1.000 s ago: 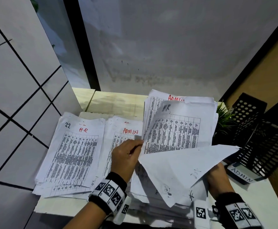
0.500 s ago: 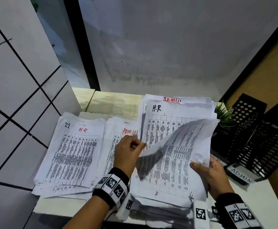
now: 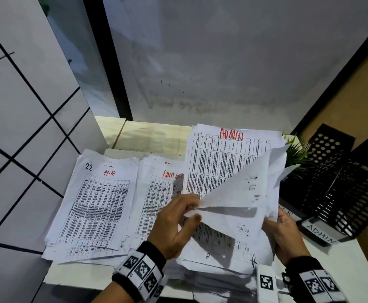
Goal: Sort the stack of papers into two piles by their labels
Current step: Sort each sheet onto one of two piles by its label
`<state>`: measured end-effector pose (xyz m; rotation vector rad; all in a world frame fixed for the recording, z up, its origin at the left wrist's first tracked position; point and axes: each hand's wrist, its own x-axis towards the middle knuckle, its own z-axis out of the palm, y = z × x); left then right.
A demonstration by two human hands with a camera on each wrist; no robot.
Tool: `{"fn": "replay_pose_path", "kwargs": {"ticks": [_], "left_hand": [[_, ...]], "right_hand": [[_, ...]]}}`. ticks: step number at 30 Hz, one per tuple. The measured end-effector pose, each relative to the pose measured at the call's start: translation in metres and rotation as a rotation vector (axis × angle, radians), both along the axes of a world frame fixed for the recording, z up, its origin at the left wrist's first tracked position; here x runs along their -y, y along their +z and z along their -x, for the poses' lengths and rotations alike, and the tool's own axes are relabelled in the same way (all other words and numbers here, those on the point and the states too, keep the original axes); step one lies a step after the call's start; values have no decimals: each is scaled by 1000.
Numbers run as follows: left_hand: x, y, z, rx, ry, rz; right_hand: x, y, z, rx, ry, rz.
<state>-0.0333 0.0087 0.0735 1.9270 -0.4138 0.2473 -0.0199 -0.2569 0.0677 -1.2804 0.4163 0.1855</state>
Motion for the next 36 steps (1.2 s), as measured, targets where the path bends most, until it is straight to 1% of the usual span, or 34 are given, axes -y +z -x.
{"fn": "replay_pose_path", "kwargs": {"ticks": [2,3,5,6,8,10,12,14,16,17,19,20,21,22,23,24,25,26,27,28,29,31,33,34,36], "left_hand": [[-3,-3,5,-79,1,-22],[-2,-6,6,-98,39,-30],[2,-8,5,-90,181,-31],[5,-7,3,-97,254,-10],[10,1,-2,-165,337,134],[12,14,-2,-184,327,259],[7,23,2,-105,275,233],[2,31,7,-36,226,208],[-6,42,11,-51,215,241],[-13,44,12,-96,243,296],[-41,31,9,-244,371,508],[-59,22,8,-347,436,550],[-77,12,6,-405,435,598],[-92,9,6,-442,476,563],[-106,2,3,-442,531,606],[-117,4,3,-428,630,567],[-130,2,1,-405,712,450],[-143,2,-1,-398,778,253],[-161,-6,-4,-382,824,138],[-177,-11,-5,-380,836,36],[-193,-17,-7,-388,830,-27],[-221,-34,-12,-407,845,-100],[-242,-45,-20,-420,832,-221],[-251,-51,-24,-461,820,-269],[-265,-61,-34,-611,739,-292]], "right_hand": [[1,-1,-1,-8,1,-8],[1,-2,-1,-2,-1,-15],[0,-6,-1,8,7,-37],[-3,-5,0,4,12,-39],[-5,-7,2,-4,13,-75],[-6,-8,4,-11,31,-111],[-5,-11,5,-34,19,-145],[1,-15,7,-42,-40,-152],[7,-17,8,-66,-58,-162],[10,-17,9,-77,-75,-184],[18,-16,10,-91,-85,-212],[20,-14,10,-90,-98,-211],[22,-10,10,-86,-108,-221],[23,-8,10,-79,-112,-222],[25,-6,11,-77,-122,-226],[25,-4,13,-73,-131,-227],[26,-4,13,-74,-148,-239],[26,-5,14,-78,-152,-240],[25,-4,14,-76,-166,-236],[24,-2,15,-84,-174,-227],[23,-2,15,-93,-181,-225],[20,-4,15,-109,-188,-201],[18,-5,15,-127,-189,-174],[17,-4,16,-126,-177,-157],[15,-2,14,-117,-149,-142]]}}
